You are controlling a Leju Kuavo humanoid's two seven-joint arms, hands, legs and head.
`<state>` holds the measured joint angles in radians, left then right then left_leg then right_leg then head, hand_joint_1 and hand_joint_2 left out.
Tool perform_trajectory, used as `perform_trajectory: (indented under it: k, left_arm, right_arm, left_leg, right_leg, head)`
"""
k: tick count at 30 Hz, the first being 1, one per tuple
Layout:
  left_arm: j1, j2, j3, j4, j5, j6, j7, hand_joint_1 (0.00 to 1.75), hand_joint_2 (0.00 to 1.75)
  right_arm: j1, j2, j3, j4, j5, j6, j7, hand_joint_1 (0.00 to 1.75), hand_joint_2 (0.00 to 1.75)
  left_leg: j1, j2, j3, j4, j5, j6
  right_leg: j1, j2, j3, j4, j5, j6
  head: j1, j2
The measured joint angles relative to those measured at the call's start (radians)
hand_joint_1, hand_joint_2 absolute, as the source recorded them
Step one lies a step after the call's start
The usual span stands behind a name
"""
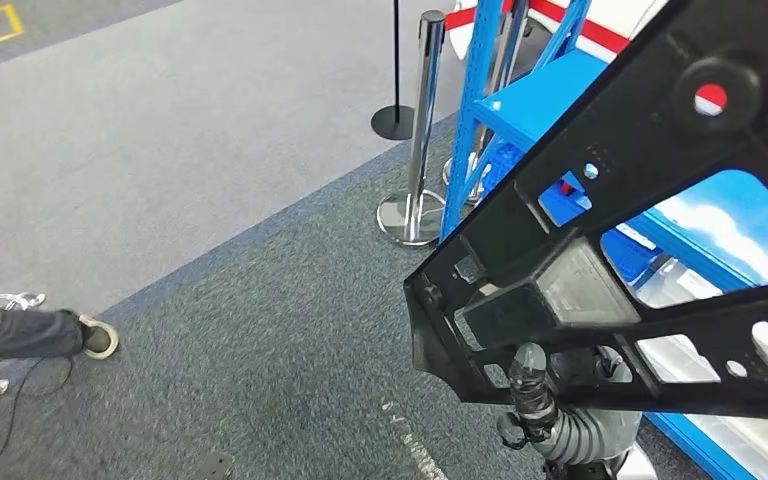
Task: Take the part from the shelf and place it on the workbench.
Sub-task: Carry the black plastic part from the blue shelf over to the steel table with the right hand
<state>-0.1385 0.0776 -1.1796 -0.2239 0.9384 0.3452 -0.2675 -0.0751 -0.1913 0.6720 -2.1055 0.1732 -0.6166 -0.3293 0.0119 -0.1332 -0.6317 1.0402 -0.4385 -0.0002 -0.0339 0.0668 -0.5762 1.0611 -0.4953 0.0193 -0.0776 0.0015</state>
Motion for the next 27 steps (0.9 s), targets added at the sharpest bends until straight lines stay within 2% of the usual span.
perform_trajectory:
  k: [1,2,4,5,6,7,8,9,11,12,13,15,16,18,20,21,22,23,24,25,27]
  left_arm:
    - [0.003,0.000,0.000,0.000,0.000,0.000,0.000,0.00,1.75]
    - [0.005,0.000,-0.001,-0.001,0.000,0.000,0.001,0.00,1.75]
    - [0.001,-0.002,-0.001,-0.001,0.000,0.000,0.000,0.00,1.75]
    - [-0.001,-0.002,-0.001,-0.001,0.000,0.000,0.000,0.00,1.75]
    - [-0.002,-0.002,-0.002,-0.001,0.000,0.000,0.000,0.00,1.75]
    - [-0.002,-0.002,-0.002,-0.001,0.000,0.000,0.001,0.00,1.75]
    - [-0.001,-0.002,-0.004,-0.001,0.000,0.000,0.001,0.00,1.75]
    - [0.000,-0.001,-0.005,-0.001,0.000,0.000,0.001,0.00,1.75]
    - [-0.001,0.000,-0.006,-0.001,-0.002,0.001,0.003,0.00,1.75]
    - [-0.003,0.000,-0.007,-0.001,-0.003,0.001,0.005,0.00,1.75]
    - [-0.005,0.001,-0.008,-0.001,-0.005,0.002,0.006,0.00,1.75]
    - [-0.004,0.002,-0.012,-0.001,-0.007,0.002,0.010,0.00,1.75]
    - [-0.001,0.002,-0.014,-0.001,-0.008,0.002,0.011,0.00,1.75]
    - [0.000,0.002,-0.017,-0.001,-0.010,0.002,0.012,0.00,1.75]
    - [-0.003,0.001,-0.019,-0.001,-0.012,0.002,0.013,0.00,1.75]
    - [-0.005,0.001,-0.020,-0.001,-0.013,0.002,0.013,0.00,1.75]
    - [-0.005,0.001,-0.021,-0.001,-0.014,0.001,0.015,0.00,1.75]
    - [-0.005,0.001,-0.022,-0.001,-0.016,0.001,0.017,0.00,1.75]
    - [-0.005,0.001,-0.023,-0.001,-0.018,0.000,0.021,0.00,1.75]
    - [-0.005,0.001,-0.024,-0.001,-0.020,-0.002,0.025,0.00,1.75]
    - [-0.007,0.001,-0.026,-0.001,-0.027,-0.006,0.032,0.00,1.75]
  right_arm:
    - [0.000,0.001,0.000,0.000,0.000,0.000,0.000,1.75,1.75]
    - [0.000,0.002,0.000,0.000,0.000,0.000,0.000,1.75,1.75]
    - [0.002,0.003,0.000,0.000,0.000,0.000,0.000,1.75,1.75]
    - [0.003,0.003,0.000,0.000,0.000,0.000,0.000,1.75,1.75]
    - [0.004,0.003,0.000,0.000,0.000,0.000,0.000,1.75,1.75]
    - [0.005,0.003,0.000,0.000,0.000,0.000,0.000,1.75,1.75]
    - [0.005,0.003,0.000,0.000,0.000,0.000,0.000,1.75,1.75]
    - [0.005,0.003,0.000,0.000,0.000,0.001,0.000,1.75,1.75]
    - [0.005,0.004,0.000,0.000,0.000,0.003,0.000,1.75,1.75]
    - [0.004,0.004,0.000,0.000,0.000,0.004,0.000,1.75,1.75]
    - [0.004,0.004,0.000,0.000,0.000,0.005,0.000,1.75,1.75]
    - [0.003,0.004,0.000,0.000,0.000,0.007,0.000,1.75,1.75]
    - [0.003,0.004,0.000,0.000,0.000,0.008,0.000,1.75,1.75]
    - [0.002,0.004,0.000,0.000,0.000,0.009,-0.001,1.75,1.75]
    - [0.004,0.004,0.000,0.000,-0.001,0.010,-0.001,1.75,1.75]
    - [0.005,0.004,0.000,0.000,-0.002,0.011,-0.001,1.75,1.75]
    - [0.005,0.004,0.000,0.001,-0.003,0.011,-0.001,1.75,1.75]
    - [0.006,0.004,0.000,0.001,-0.006,0.012,-0.001,1.75,1.75]
    - [0.005,0.004,0.000,0.001,-0.009,0.013,-0.001,1.75,1.75]
    - [0.005,0.004,0.000,0.001,-0.012,0.014,-0.001,1.75,1.75]
    - [0.002,0.004,0.000,0.002,-0.016,0.016,-0.001,1.75,1.75]
  left_leg:
    - [0.000,0.011,-0.005,0.004,-0.002,-0.005]
    - [-0.001,0.035,-0.014,0.021,-0.011,-0.010]
    - [-0.003,0.098,-0.057,0.113,-0.061,-0.019]
    - [-0.002,0.115,-0.087,0.177,-0.091,-0.023]
    - [-0.001,0.123,-0.113,0.233,-0.112,-0.024]
    - [0.000,0.126,-0.126,0.261,-0.117,-0.024]
    - [-0.001,0.128,-0.121,0.255,-0.105,-0.022]
    - [-0.002,0.132,-0.096,0.211,-0.079,-0.017]
    - [-0.012,0.168,-0.024,0.078,-0.027,0.000]
    - [-0.019,0.184,0.002,0.029,-0.014,0.010]
    - [-0.025,0.195,0.015,0.003,-0.011,0.017]
    - [-0.030,0.181,0.017,-0.009,-0.010,0.027]
    - [-0.026,0.172,0.021,-0.016,-0.006,0.032]
    - [-0.019,0.152,0.032,-0.035,0.003,0.042]
    - [-0.016,0.131,0.036,-0.043,0.008,0.048]
    - [-0.016,0.119,0.036,-0.042,0.008,0.050]
    - [-0.016,0.106,0.036,-0.041,0.008,0.050]
    - [-0.016,0.092,0.035,-0.038,0.007,0.050]
    - [-0.014,0.078,0.035,-0.034,0.005,0.048]
    - [-0.012,0.063,0.035,-0.027,0.001,0.044]
    - [-0.011,0.035,0.026,-0.007,-0.008,0.033]
  right_leg:
    - [0.000,-0.011,0.002,-0.003,0.002,-0.006]
    - [-0.001,-0.024,0.004,-0.006,0.005,-0.012]
    - [0.000,-0.052,0.006,-0.010,0.007,-0.020]
    - [0.003,-0.067,0.006,-0.010,0.006,-0.023]
    - [0.005,-0.081,0.006,-0.010,0.006,-0.024]
    - [0.006,-0.095,0.006,-0.010,0.005,-0.025]
    - [0.008,-0.107,0.006,-0.010,0.004,-0.026]
    - [0.010,-0.119,0.007,-0.010,0.002,-0.026]
    - [0.016,-0.140,0.012,-0.011,-0.001,-0.025]
    - [0.018,-0.150,0.014,-0.013,-0.002,-0.023]
    - [0.019,-0.160,0.016,-0.015,-0.004,-0.019]
    - [0.021,-0.178,0.022,-0.022,-0.004,-0.010]
    - [0.021,-0.180,0.025,-0.025,-0.006,-0.005]
    - [0.019,-0.140,0.014,0.010,-0.033,0.003]
    - [0.016,-0.088,-0.038,0.120,-0.089,0.005]
    - [0.016,-0.079,-0.071,0.184,-0.113,0.006]
    - [0.016,-0.075,-0.096,0.228,-0.121,0.008]
    - [0.014,-0.073,-0.106,0.239,-0.111,0.010]
    - [0.012,-0.071,-0.098,0.213,-0.082,0.012]
    - [0.009,-0.063,-0.075,0.155,-0.043,0.014]
    - [0.000,-0.024,-0.027,0.045,0.001,0.016]
  head:
    - [-0.001,0.000]
    - [-0.005,0.000]
    - [-0.012,0.000]
    - [-0.015,0.000]
    - [-0.014,0.000]
    - [-0.015,0.000]
    - [-0.015,0.000]
    - [-0.015,0.000]
    - [-0.015,0.000]
    - [-0.014,0.000]
    - [-0.014,0.000]
    - [-0.014,0.000]
    - [-0.014,0.000]
    - [-0.011,0.000]
    - [-0.007,0.000]
    - [-0.006,0.000]
    - [-0.006,0.000]
    - [-0.006,0.000]
    - [-0.006,0.000]
    - [-0.005,0.000]
    - [-0.005,0.000]
